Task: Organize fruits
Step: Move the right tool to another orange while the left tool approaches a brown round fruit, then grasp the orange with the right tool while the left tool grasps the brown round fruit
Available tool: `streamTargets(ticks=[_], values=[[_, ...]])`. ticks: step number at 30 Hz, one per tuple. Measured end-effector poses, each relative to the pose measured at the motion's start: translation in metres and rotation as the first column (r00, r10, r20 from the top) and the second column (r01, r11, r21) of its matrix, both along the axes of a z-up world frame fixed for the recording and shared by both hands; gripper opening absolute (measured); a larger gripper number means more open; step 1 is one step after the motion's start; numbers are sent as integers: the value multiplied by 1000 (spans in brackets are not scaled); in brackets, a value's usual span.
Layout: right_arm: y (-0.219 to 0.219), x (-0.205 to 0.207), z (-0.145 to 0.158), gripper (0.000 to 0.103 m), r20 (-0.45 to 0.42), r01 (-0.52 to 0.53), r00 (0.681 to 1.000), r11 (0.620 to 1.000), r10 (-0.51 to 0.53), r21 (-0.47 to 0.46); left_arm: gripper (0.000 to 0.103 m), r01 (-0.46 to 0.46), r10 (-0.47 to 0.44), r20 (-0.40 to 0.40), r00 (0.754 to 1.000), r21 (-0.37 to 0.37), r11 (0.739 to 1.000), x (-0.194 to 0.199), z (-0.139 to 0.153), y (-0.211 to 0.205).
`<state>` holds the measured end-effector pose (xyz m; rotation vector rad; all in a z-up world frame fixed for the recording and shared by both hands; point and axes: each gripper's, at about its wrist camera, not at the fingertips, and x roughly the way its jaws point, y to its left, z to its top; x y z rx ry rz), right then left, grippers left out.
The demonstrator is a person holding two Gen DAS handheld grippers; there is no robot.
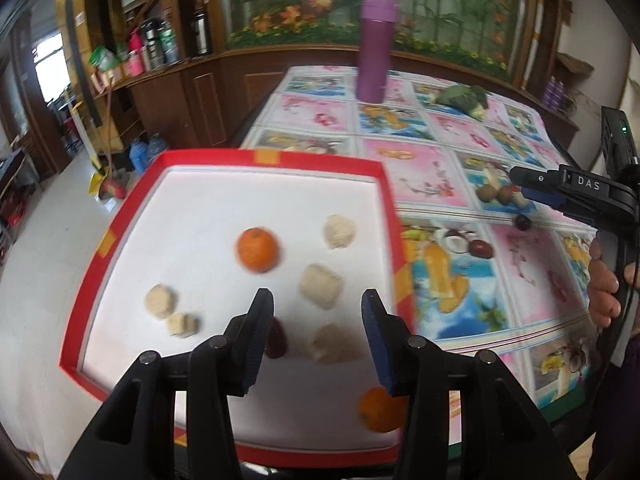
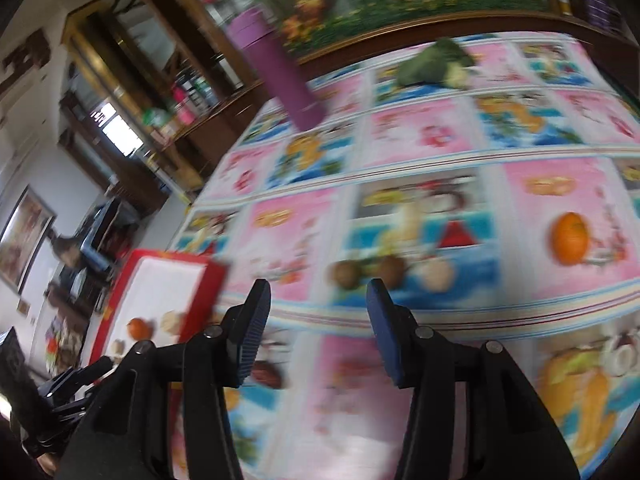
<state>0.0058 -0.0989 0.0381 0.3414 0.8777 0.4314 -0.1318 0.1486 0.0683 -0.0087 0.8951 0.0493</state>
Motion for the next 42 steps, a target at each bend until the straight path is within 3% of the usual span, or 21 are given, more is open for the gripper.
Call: streamTargets(ticks=[7,11,13,18,20,32,42], values=[[-63,20,-20,52,-61,98,993,995,-99,-16,46,122,-122,5,993,36,992,39,10,-61],[-91,19,-9,52,15,152,988,985,-152,-79,46,154,-154,-11,988,19,988,67,5,-86],[-111,20,-7,52,23,163,987,985,-162,-55,46,162,-162,-25,986,5,987,80,0,-95],[-150,32,-21,52,-79,228,970,973,-229,-23,46,196,-195,-44,980,39,980,114,-12,-120],[-152,35,-26,52,-112,224,969,975,-221,14,46,222,-219,-66,973,45,974,127,-20,-130],[-138,40,-30,57,-137,221,967,975,-216,18,46,295,-288,-122,950,43,955,162,-48,-163],[-118,44,-31,57,-89,214,971,974,-220,-69,44,321,-318,-106,942,15,947,176,-53,-173]])
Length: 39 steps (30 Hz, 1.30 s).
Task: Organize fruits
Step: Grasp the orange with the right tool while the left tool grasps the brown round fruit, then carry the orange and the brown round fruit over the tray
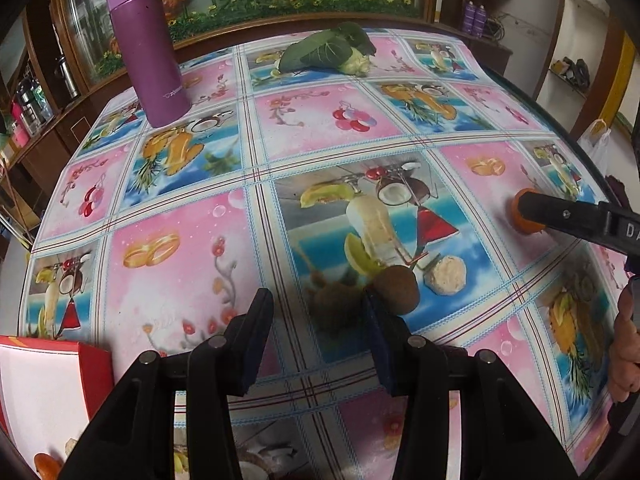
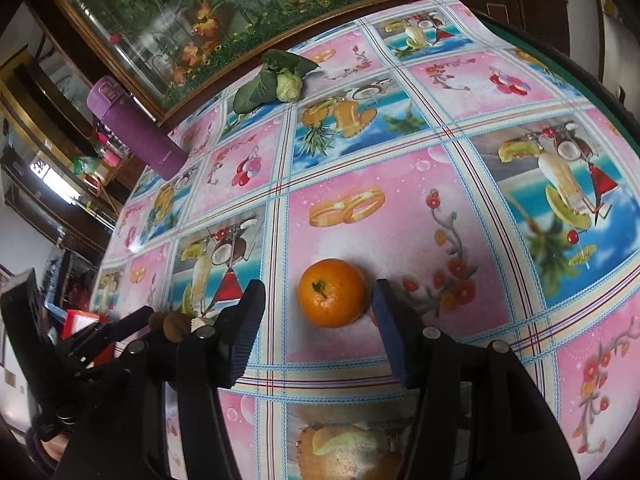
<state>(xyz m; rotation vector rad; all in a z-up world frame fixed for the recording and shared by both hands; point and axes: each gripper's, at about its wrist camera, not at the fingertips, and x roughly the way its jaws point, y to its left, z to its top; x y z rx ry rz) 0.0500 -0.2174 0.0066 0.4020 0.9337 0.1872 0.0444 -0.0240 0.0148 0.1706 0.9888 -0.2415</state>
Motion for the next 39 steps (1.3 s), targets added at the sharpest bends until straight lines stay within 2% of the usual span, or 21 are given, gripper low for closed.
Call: streamTargets(ticks=[2,6,7,9,12,16,22,31,39], values=[[7,-1,1,57,11,-7,1000,998,8,-55,37,15,-15,-1,1000,-17,1000,-1,0,0],[19,-2,0,42,32,-7,999,982,13,-191,24,37,-37,-1,999,-29,999,-2,0,-4],[21,-2,0,37,36,-2,999,977,10,-215,22,42,-42,2,999,-26,999,-3,0,-5],[21,-3,0,37,42,-1,999,972,11,-234,22,46,-46,9,999,-13,999,-4,0,-7],[21,-3,0,37,46,0,999,970,12,-241,22,42,-42,2,999,-31,999,-3,0,-4],[12,-4,5,37,60,30,998,982,-19,-184,22,11,-11,-3,1000,-34,999,-9,3,2],[-7,-15,25,37,161,102,983,989,-84,-109,22,-42,47,69,997,-74,996,-45,33,23],[-7,-16,23,37,169,130,980,984,-108,-124,22,-143,159,232,959,-86,986,-113,82,70],[5,-31,28,37,224,168,966,972,-130,-162,22,-259,275,254,927,-93,961,-146,83,122]])
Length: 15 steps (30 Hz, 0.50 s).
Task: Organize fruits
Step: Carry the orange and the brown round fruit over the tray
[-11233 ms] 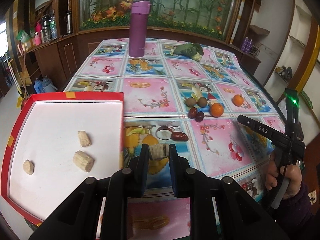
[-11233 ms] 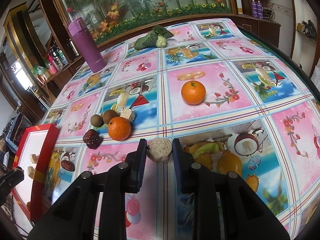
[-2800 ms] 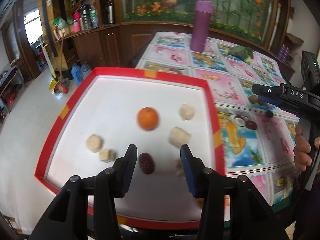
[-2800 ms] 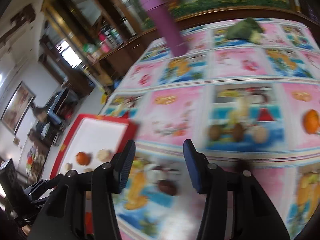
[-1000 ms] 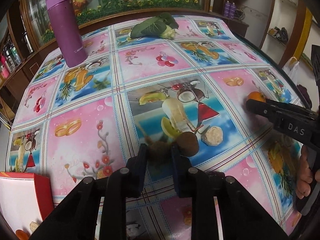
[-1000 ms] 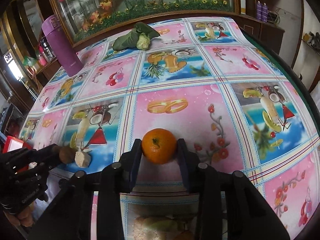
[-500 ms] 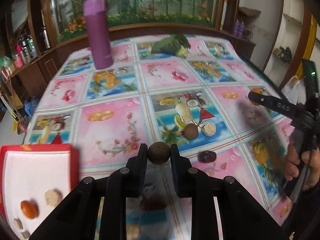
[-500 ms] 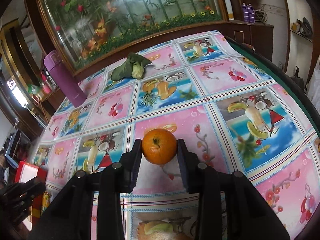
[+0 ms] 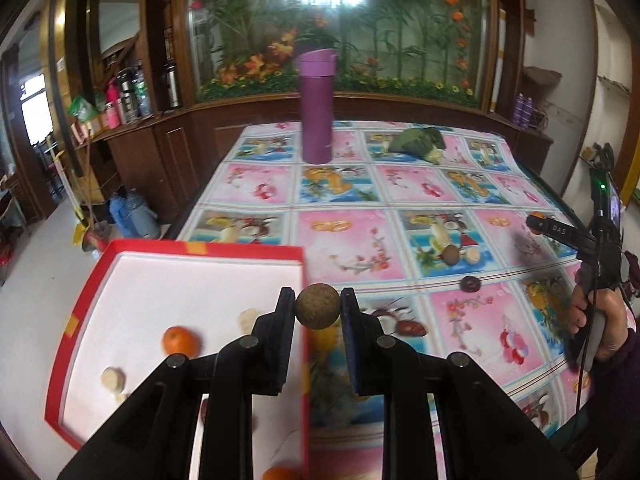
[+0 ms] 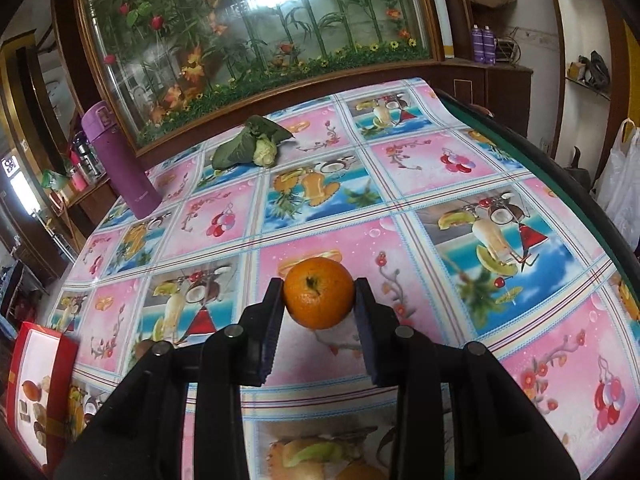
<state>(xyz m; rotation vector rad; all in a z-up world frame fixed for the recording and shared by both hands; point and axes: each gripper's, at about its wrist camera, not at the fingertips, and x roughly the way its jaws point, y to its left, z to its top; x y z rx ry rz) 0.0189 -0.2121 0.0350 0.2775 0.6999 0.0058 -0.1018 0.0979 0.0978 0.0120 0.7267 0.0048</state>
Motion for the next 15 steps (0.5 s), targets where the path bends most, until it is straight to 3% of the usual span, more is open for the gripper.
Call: streamTargets(ticks=[5,9,15], values=[[37,-20,13,37,64,-53,997,999,53,6,22,-56,56,1,998,-13,998,-15,-3,30],[93,-36,26,37,128,-167,979,984,159,59,22,-108,108,5,994,-27,994,-25,-5,57],[208,-52,33,37,133,-426,901,899,412,103,22,-195,195,-2,981,-30,980,-35,-9,99]])
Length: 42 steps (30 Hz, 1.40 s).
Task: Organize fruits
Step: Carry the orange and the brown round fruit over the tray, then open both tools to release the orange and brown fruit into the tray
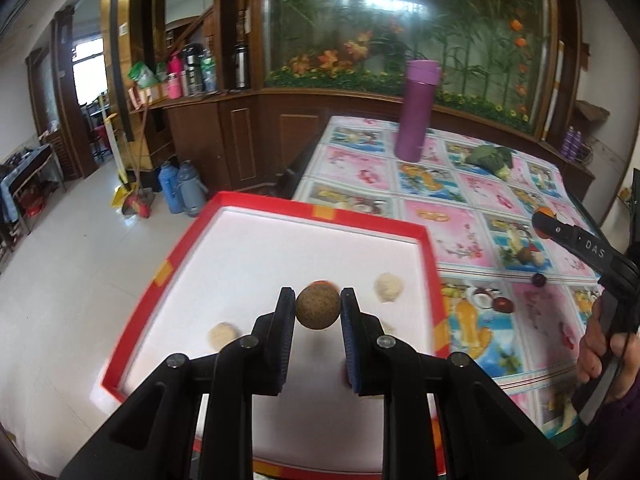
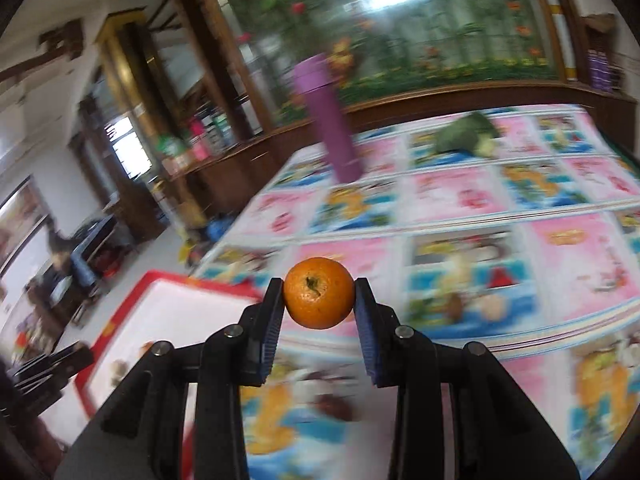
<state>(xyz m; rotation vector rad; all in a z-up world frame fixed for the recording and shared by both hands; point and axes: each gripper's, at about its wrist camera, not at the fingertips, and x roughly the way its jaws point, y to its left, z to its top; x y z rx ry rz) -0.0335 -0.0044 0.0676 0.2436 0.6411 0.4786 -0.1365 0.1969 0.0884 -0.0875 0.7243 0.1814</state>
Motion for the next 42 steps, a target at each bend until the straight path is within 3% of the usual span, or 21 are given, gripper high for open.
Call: streamTargets(ticks=[5,8,20,33,37,42], values=[[80,-2,0,37,-27,-158,987,985,156,-70,22,-54,54,-8,998,-2,999,-5,-9,27],[114,5,-9,37,-104,-240,968,964,229,-110,22,-77,77,-25,997,-15,997,-3,-18,41],[177,45,-35,37,-267,-295,933,937,241,-186,22,-54,58,-104,993,42,998,27,-35,43],[193,54,-47,39,-320,-326,916,913,241,-244,22,5,7,-207,978,58,998,26,-55,35],[181,55,-45,51,-324,-336,909,922,264,-192,42,-18,26,-214,976,39,999,24,-55,40],[144,49,-25,52,-253,-317,924,944,286,-89,49,-55,58,-217,974,20,998,20,-52,42]])
